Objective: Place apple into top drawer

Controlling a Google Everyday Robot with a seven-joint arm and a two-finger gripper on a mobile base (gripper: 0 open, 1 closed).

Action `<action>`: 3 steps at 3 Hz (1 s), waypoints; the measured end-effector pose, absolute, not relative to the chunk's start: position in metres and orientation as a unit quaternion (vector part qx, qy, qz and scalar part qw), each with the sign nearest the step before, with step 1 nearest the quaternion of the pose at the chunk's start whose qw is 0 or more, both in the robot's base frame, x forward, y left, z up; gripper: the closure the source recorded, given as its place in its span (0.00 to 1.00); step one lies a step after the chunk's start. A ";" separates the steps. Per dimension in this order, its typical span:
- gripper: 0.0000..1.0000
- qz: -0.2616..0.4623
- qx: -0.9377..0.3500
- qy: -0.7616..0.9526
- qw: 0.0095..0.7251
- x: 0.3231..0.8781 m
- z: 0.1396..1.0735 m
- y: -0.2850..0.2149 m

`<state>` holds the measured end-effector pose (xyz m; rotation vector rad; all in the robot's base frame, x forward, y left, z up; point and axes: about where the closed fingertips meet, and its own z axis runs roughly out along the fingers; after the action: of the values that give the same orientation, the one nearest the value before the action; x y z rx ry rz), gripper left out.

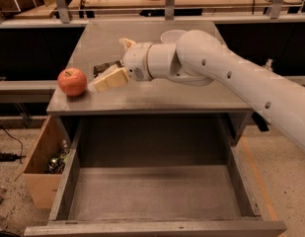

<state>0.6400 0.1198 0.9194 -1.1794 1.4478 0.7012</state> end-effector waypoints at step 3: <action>0.00 0.332 -0.515 0.600 0.514 0.635 0.888 0.207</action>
Offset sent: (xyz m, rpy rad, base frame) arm -0.0013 0.0969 -0.0279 0.0102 0.0437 0.0982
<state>0.6353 0.2066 0.8882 -1.2370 1.4432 0.7972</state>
